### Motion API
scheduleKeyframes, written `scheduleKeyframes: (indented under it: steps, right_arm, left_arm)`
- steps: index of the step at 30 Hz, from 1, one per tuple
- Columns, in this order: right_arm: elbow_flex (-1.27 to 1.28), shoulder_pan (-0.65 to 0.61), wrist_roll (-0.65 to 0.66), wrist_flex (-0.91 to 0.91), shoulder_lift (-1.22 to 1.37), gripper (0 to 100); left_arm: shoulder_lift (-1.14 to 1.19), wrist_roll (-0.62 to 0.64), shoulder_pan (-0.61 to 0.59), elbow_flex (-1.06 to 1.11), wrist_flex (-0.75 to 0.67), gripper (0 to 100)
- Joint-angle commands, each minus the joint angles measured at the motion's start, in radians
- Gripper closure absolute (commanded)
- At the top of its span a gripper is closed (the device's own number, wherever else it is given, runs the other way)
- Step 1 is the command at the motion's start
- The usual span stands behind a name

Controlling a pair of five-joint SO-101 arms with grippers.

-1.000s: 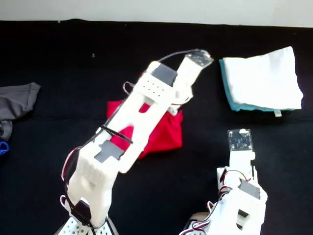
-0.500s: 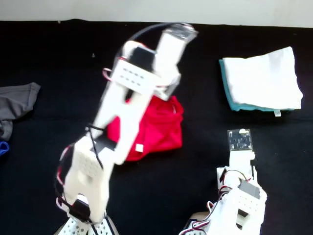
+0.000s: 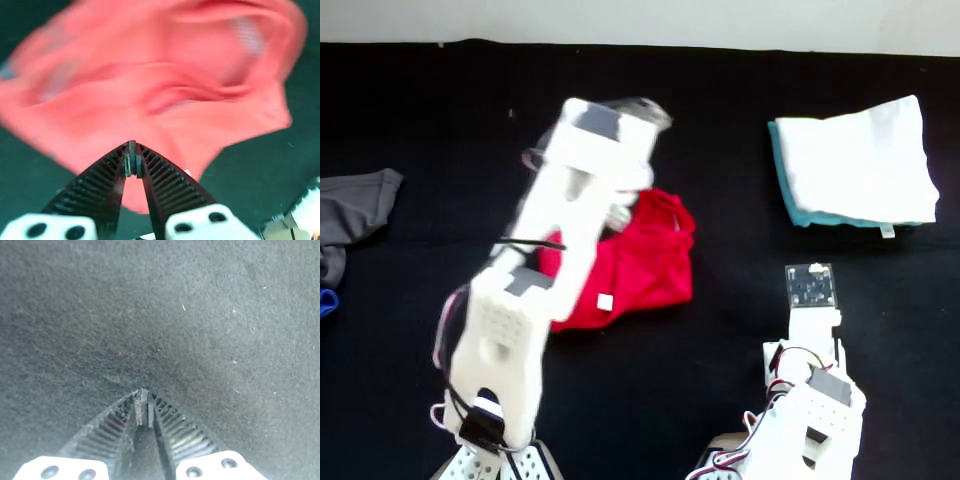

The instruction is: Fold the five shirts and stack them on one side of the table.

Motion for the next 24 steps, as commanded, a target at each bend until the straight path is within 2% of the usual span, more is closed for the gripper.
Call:
scheduleKeyframes:
  steps: [1, 6, 15, 19, 24]
  right_arm:
    - [0.022, 0.030, 0.008, -0.027, 0.010, 99.3]
    - [0.022, 0.030, 0.008, -0.027, 0.010, 99.3]
    - [0.022, 0.030, 0.008, -0.027, 0.010, 99.3]
    - [0.022, 0.030, 0.008, -0.027, 0.010, 99.3]
    - [0.022, 0.030, 0.008, -0.027, 0.010, 99.3]
  left_arm:
    - [0.039, 0.011, 0.102, -0.004, -0.026, 99]
    - [0.119, 0.011, 0.137, -0.012, -0.091, 99]
    - [-0.016, 0.012, 0.232, -0.139, 0.014, 99]
    - [-0.067, 0.008, 0.157, -0.136, 0.012, 99]
    - [0.005, 0.006, 0.021, -0.137, 0.012, 99]
